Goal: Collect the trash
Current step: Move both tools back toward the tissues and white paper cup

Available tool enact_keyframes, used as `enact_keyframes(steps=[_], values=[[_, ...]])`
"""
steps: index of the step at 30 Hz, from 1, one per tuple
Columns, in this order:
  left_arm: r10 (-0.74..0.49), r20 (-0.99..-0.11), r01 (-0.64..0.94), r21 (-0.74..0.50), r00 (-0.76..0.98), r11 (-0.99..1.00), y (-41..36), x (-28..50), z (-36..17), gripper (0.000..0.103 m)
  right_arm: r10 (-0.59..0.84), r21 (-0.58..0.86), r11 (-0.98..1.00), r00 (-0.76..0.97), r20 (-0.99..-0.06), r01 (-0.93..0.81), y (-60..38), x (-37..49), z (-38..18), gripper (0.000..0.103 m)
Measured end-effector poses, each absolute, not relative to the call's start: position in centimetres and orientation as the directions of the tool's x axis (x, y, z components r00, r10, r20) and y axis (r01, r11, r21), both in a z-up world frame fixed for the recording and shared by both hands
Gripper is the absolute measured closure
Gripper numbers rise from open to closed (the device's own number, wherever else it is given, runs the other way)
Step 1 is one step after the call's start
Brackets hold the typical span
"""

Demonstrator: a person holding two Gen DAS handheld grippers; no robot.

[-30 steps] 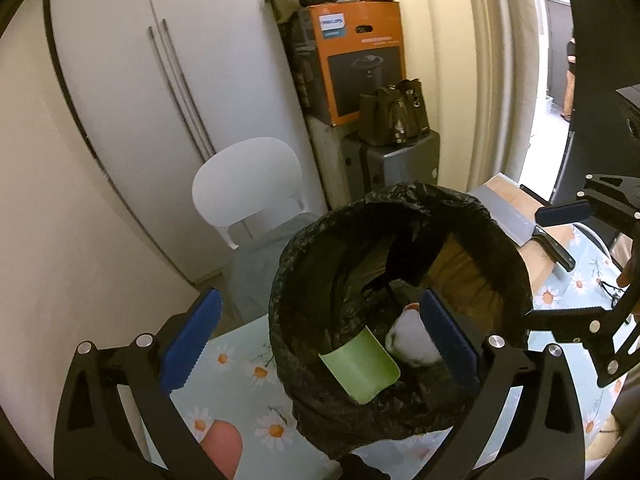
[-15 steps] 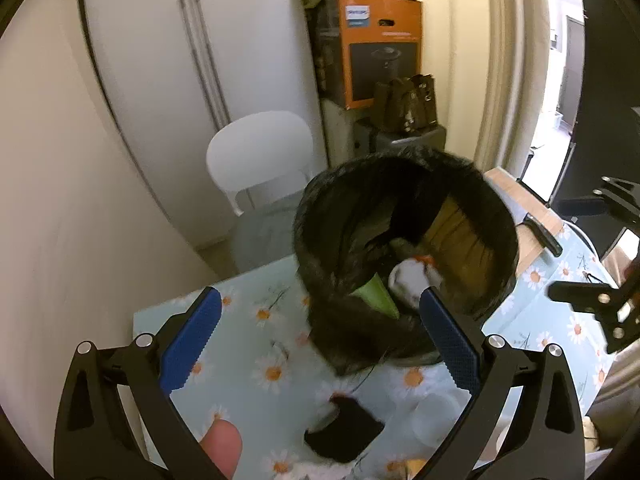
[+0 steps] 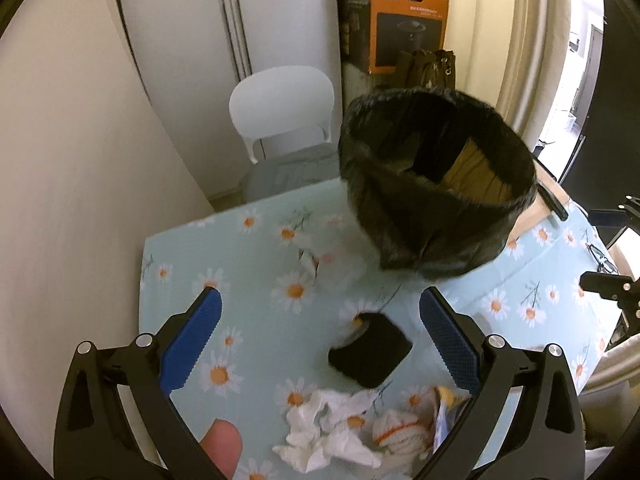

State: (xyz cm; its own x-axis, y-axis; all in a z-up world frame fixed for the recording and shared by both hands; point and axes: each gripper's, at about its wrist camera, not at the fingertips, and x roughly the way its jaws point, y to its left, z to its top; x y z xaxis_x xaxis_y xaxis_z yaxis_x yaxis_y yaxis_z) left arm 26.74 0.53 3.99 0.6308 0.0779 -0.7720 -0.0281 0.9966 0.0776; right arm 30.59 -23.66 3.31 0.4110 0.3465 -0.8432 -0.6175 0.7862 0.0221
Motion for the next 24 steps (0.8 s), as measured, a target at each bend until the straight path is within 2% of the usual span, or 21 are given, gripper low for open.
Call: enact_keyframes(steps=[10,24], values=[[0.095,-0.828,-0.051,0.08,0.553,0.995,2.7,23.0,0.3,0.006,0.347,0.046,0.775,0.363,-0.865,-0.63,-23.2,28.0,1.7,0.015],[0.042,-0.894,-0.026,0.034,0.446,0.999,3.8,20.6,-5.5,0.006,0.311,0.07,0.769,0.275,-0.91,-0.635,-22.2,24.1,-2.9,0.015]])
